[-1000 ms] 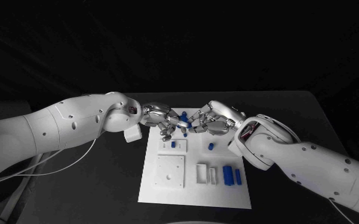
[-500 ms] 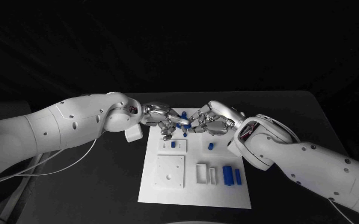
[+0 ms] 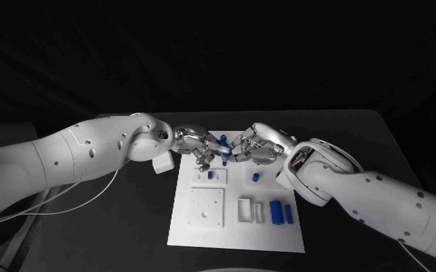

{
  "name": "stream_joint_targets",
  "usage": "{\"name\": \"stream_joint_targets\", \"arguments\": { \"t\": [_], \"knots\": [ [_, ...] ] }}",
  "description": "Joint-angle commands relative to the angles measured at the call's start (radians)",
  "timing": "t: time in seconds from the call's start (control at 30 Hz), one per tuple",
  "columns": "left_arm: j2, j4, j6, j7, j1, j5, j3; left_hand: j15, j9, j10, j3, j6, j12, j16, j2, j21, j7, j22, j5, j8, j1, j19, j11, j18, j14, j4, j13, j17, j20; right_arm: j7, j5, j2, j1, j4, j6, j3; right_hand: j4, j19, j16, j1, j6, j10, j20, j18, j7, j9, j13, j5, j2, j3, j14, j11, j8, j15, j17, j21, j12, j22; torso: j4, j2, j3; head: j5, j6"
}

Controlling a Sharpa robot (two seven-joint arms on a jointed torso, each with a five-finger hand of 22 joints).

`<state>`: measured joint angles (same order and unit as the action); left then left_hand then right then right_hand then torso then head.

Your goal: Assemble the parts on the task board

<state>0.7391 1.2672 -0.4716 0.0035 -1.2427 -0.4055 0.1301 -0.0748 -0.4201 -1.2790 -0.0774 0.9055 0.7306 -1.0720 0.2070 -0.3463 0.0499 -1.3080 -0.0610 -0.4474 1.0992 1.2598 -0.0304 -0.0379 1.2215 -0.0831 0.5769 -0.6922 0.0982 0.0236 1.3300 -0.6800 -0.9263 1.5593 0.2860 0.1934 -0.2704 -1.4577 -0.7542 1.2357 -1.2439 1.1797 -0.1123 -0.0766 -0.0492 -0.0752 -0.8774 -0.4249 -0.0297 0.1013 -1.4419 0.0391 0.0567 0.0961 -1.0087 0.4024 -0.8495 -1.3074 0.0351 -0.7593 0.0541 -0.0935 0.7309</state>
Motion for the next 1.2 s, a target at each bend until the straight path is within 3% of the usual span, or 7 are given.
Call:
{"name": "stream_joint_targets", "arguments": {
  "t": [0.03,0.47,0.83,0.93,1.07,1.2],
  "knots": [
    [-0.002,0.000,-0.027,0.013,0.001,0.011,0.000,-0.002,-0.004,0.004,-0.003,-0.003,-0.006,-0.006,0.002,0.001,-0.005,-0.018,-0.002,-0.010,0.018,-0.003,-0.004,-0.003,-0.004,-0.017,-0.001,0.000,-0.003,-0.004,-0.002,0.001,0.000,-0.001,-0.015,0.000,0.005,-0.005,0.006,-0.007,-0.005,0.006,-0.002,0.011,0.000,-0.010,-0.001,-0.001,-0.005,0.001,-0.006,-0.001,0.007,-0.001,0.000,0.001,0.005,-0.047,-0.0002,0.000,0.0001,0.002,0.002],
    [0.001,-0.002,-0.026,0.019,0.002,0.026,0.000,-0.003,-0.016,0.003,-0.004,-0.014,-0.007,-0.006,0.015,-0.002,-0.007,-0.018,-0.001,-0.034,0.033,-0.004,-0.005,-0.002,-0.004,-0.028,-0.002,0.000,-0.002,-0.006,-0.001,-0.002,0.000,-0.002,-0.029,0.000,0.007,-0.006,0.006,-0.007,-0.005,0.006,-0.002,0.011,0.000,-0.010,-0.003,-0.001,-0.004,0.000,-0.006,-0.001,0.007,-0.001,-0.002,-0.003,0.006,-0.047,-0.0004,0.000,-0.0004,0.003,0.003],
    [0.000,-0.002,-0.010,0.033,0.002,0.034,0.000,-0.005,-0.031,-0.001,-0.045,-0.028,-0.006,-0.009,0.056,-0.008,-0.007,-0.019,-0.005,-0.067,0.066,-0.003,-0.006,-0.002,0.000,-0.074,-0.001,-0.001,0.000,-0.005,-0.001,-0.002,0.000,0.001,-0.030,0.000,0.008,-0.006,0.006,-0.008,-0.006,0.007,-0.002,0.012,0.001,-0.010,-0.004,-0.001,-0.004,-0.001,-0.006,-0.001,0.007,-0.001,-0.003,-0.003,0.006,-0.047,-0.0004,0.000,0.0001,0.002,0.003],
    [0.000,-0.002,-0.005,0.040,0.002,0.036,0.000,-0.005,-0.032,-0.005,-0.062,-0.023,-0.006,-0.011,0.066,-0.012,-0.008,-0.019,-0.015,-0.073,0.064,-0.003,-0.006,-0.001,0.001,-0.091,-0.002,-0.002,0.001,-0.004,-0.001,-0.002,0.000,0.002,-0.026,0.000,0.009,-0.006,0.007,-0.009,-0.005,0.007,-0.002,0.012,0.001,-0.009,-0.004,-0.001,-0.003,-0.002,-0.006,-0.001,0.007,-0.001,-0.003,-0.004,0.006,-0.047,-0.0001,0.000,0.0003,0.003,0.004],
    [-0.002,-0.002,0.003,0.047,0.002,0.036,0.000,-0.006,-0.034,-0.012,-0.080,-0.018,-0.007,-0.012,0.066,-0.019,-0.009,-0.020,-0.066,-0.081,0.051,-0.002,-0.007,-0.001,0.005,-0.114,-0.003,-0.004,0.002,-0.005,-0.001,-0.002,0.000,0.003,-0.021,0.000,0.010,-0.006,0.008,-0.011,-0.004,0.006,-0.002,0.012,0.001,-0.009,-0.004,-0.002,-0.003,-0.003,-0.006,-0.001,0.007,-0.001,-0.002,-0.006,0.007,-0.046,0.0000,0.000,0.0002,0.002,0.004],
    [-0.003,0.001,0.017,0.051,0.001,0.046,0.000,-0.007,-0.035,-0.020,-0.093,-0.013,-0.009,-0.014,0.066,-0.025,-0.011,-0.019,-0.093,-0.087,0.036,-0.002,-0.009,-0.001,0.010,-0.127,-0.004,-0.005,0.003,-0.007,-0.001,-0.001,0.000,0.002,-0.023,0.000,0.012,-0.006,0.011,-0.013,-0.002,0.005,-0.002,0.011,0.000,-0.008,-0.004,-0.002,-0.001,-0.005,-0.005,-0.001,0.006,-0.001,-0.001,-0.012,0.008,-0.045,0.0002,0.000,0.0005,0.002,0.004]
  ]
}}
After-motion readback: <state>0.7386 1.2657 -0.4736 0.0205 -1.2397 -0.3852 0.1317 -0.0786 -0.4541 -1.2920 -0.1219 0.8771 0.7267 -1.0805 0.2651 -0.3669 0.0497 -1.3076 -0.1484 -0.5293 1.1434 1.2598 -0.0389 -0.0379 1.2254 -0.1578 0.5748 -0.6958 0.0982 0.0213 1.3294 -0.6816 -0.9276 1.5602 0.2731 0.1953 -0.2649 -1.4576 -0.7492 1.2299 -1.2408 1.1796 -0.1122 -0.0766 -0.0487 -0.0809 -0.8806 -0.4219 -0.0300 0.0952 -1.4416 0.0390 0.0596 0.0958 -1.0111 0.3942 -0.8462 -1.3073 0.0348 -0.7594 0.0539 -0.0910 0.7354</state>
